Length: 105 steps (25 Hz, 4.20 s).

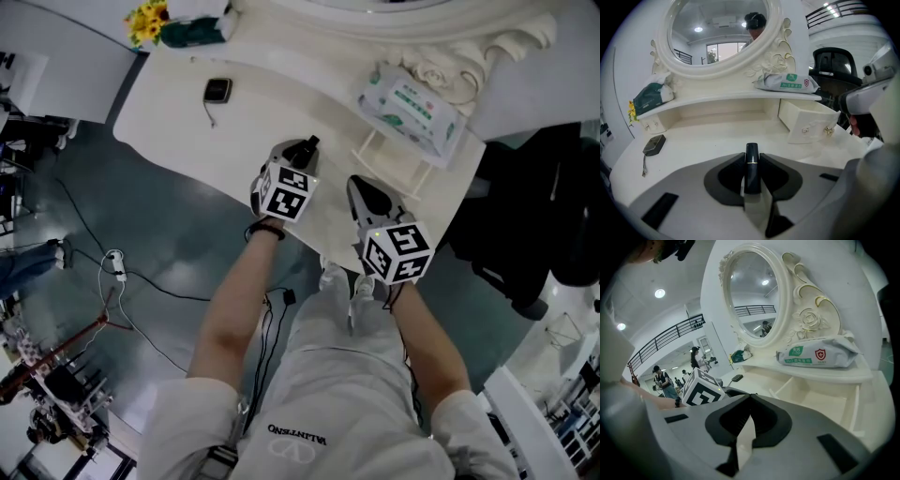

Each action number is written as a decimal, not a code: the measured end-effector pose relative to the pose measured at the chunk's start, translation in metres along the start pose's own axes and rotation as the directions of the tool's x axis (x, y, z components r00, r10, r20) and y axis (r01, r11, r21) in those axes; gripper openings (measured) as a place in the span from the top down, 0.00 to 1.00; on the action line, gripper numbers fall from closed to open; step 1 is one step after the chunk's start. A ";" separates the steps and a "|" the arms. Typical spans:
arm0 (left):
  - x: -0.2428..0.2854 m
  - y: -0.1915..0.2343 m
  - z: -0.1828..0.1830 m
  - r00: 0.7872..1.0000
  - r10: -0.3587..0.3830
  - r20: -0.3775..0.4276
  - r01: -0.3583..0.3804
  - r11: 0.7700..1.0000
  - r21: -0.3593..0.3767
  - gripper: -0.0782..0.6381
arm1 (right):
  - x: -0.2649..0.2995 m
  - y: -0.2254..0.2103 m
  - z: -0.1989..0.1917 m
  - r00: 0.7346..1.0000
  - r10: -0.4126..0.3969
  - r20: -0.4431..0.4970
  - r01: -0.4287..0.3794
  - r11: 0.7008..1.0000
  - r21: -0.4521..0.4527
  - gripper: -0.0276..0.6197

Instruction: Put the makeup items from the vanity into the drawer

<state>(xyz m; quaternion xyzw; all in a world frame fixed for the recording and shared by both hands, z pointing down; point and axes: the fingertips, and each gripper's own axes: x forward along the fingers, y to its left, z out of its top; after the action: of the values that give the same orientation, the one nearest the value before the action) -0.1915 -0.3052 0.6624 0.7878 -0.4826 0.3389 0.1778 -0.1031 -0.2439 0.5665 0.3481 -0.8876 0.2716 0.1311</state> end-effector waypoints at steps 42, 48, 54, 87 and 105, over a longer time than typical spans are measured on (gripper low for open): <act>-0.022 -0.148 0.123 0.977 -0.029 0.213 0.070 0.980 -0.185 0.75 | -0.108 -0.108 0.018 0.952 -0.292 0.093 0.281 0.953 0.117 0.94; -0.019 -0.157 0.126 0.978 -0.037 0.205 0.074 0.982 -0.176 0.75 | -0.113 -0.111 0.015 0.951 -0.295 0.091 0.283 0.951 0.121 0.94; -0.014 -0.158 0.125 0.979 -0.039 0.198 0.076 0.980 -0.182 0.75 | -0.115 -0.113 0.012 0.953 -0.291 0.088 0.280 0.952 0.123 0.94; 0.003 -0.167 0.114 0.986 -0.036 0.164 0.059 0.989 -0.139 0.73 | -0.128 -0.110 -0.004 0.951 -0.299 0.079 0.287 0.949 0.133 0.94; -0.037 -0.153 0.126 0.959 0.047 0.281 -0.006 0.990 -0.144 0.89 | -0.146 -0.102 -0.004 0.952 -0.289 0.099 0.276 0.953 0.128 0.94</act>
<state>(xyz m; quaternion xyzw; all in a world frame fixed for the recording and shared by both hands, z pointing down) -0.0224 -0.2862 0.5543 0.8071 -0.5364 0.1899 0.1577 0.0725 -0.2239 0.5481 0.4937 -0.8181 0.2787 0.0966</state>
